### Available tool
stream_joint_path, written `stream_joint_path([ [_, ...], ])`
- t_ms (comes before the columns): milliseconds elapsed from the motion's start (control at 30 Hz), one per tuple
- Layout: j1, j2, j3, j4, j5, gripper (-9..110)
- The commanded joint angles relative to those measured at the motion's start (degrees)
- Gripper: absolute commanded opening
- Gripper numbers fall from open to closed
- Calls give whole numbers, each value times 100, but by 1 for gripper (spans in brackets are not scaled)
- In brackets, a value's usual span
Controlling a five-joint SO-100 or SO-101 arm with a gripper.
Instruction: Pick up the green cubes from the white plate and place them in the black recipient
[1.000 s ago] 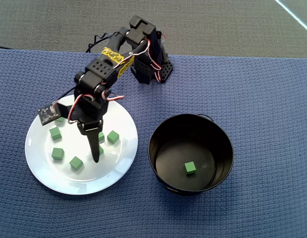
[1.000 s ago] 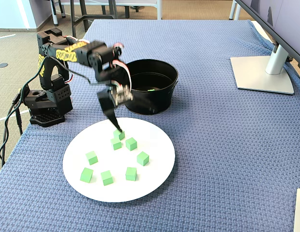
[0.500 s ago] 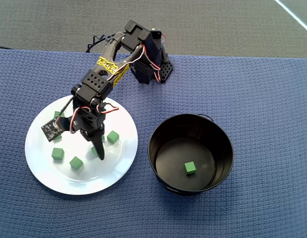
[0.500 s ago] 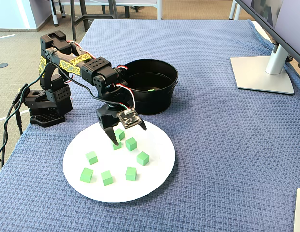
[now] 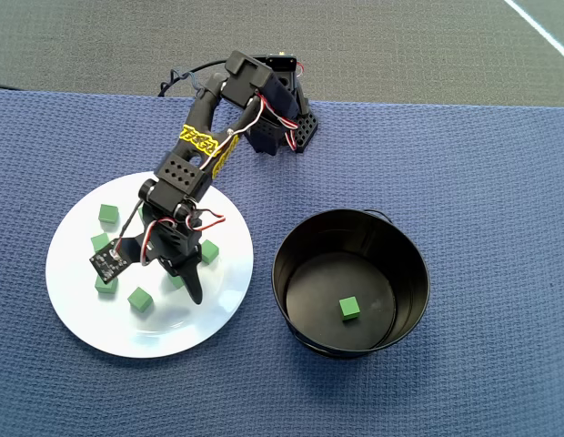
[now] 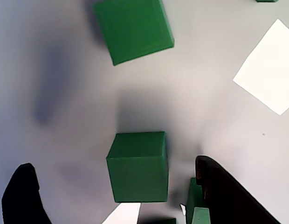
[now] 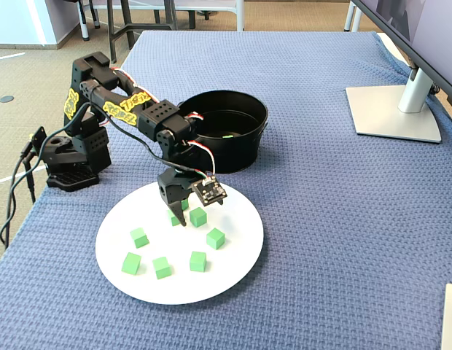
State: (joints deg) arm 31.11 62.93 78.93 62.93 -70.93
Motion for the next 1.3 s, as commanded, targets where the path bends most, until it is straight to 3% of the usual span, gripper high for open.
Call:
stream_joint_path([
  [0, -185, 35, -211, -114, 185, 38],
  [200, -299, 26, -211, -123, 334, 34],
  [233, -308, 26, -202, -158, 378, 31],
  [333, -299, 18, -211, -343, 615, 8],
  [433, -272, 9, -229, -369, 633, 0],
  [633, -229, 70, -202, -396, 729, 0],
  [867, 105, 1002, -281, -62, 1573, 0],
  [1100, 396, 3041, -202, 527, 2883, 0],
  [1267, -272, 4113, 149, 870, 3929, 0],
])
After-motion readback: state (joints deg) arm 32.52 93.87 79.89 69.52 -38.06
